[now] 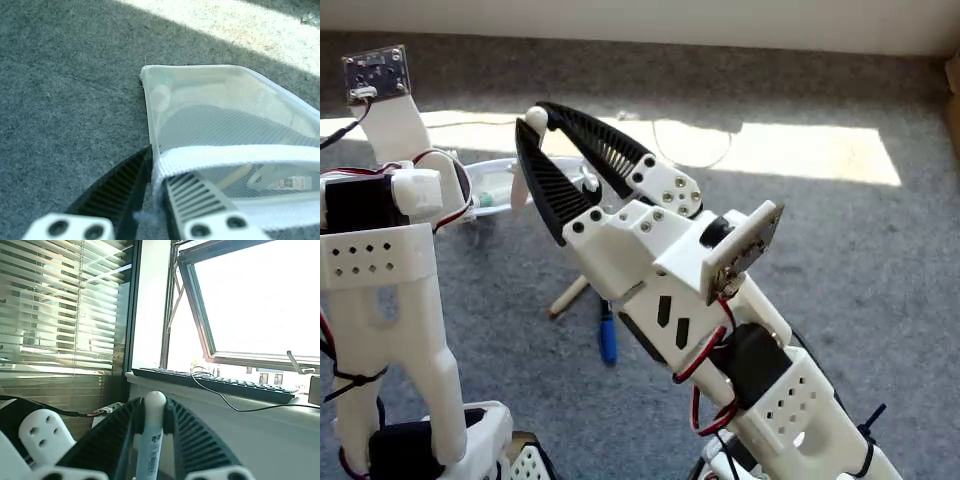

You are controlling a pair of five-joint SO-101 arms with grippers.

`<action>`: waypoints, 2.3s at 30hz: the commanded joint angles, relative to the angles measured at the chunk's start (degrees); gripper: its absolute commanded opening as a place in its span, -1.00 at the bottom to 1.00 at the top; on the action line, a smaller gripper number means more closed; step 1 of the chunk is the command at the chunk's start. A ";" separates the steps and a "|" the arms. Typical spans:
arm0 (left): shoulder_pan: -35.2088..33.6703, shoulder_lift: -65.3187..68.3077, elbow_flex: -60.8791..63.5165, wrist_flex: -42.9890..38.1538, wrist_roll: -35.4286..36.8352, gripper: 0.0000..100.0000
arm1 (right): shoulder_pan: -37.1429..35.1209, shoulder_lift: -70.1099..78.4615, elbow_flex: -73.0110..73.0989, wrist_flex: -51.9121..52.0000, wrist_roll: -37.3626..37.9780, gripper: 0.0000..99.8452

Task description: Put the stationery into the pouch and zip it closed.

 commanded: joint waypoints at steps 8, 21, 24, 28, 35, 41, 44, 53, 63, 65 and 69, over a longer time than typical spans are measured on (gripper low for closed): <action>1.54 -0.40 -1.10 -0.97 -0.18 -0.99 | 1.45 0.40 6.55 -14.99 0.70 -0.97; 1.54 -0.40 -1.10 -0.70 -0.18 -0.99 | 6.46 13.85 6.37 -15.96 0.62 -0.97; 1.54 -0.40 -1.10 -0.70 -0.18 -0.99 | 6.64 15.60 6.64 -18.68 0.62 -0.97; 1.54 -0.40 -1.01 -0.70 -0.18 -0.99 | 6.64 16.22 6.64 -18.77 0.70 -0.97; 1.45 -0.40 -1.01 -0.70 -0.18 -0.99 | 6.37 16.13 5.32 -11.82 0.70 -0.96; 1.45 -0.40 -1.01 -0.70 -0.18 -0.99 | 6.37 16.13 -1.19 1.71 0.79 -0.96; 1.45 -0.40 -1.01 -0.88 -0.18 -0.99 | 6.37 16.40 -2.59 5.85 0.79 -0.96; 1.45 -0.40 -1.01 -0.88 -0.18 -0.99 | 0.04 16.75 -2.95 17.01 16.44 -0.96; 1.45 -0.40 -1.01 -0.70 -0.26 -0.99 | -2.07 16.57 -2.95 18.51 17.67 -0.96; 1.45 -0.40 -1.01 -0.70 -0.26 -0.99 | -2.07 16.31 -2.95 18.51 17.67 -0.96; 1.45 -0.40 -1.01 -0.70 -0.26 -0.99 | -1.98 16.22 -2.95 18.51 17.32 -0.88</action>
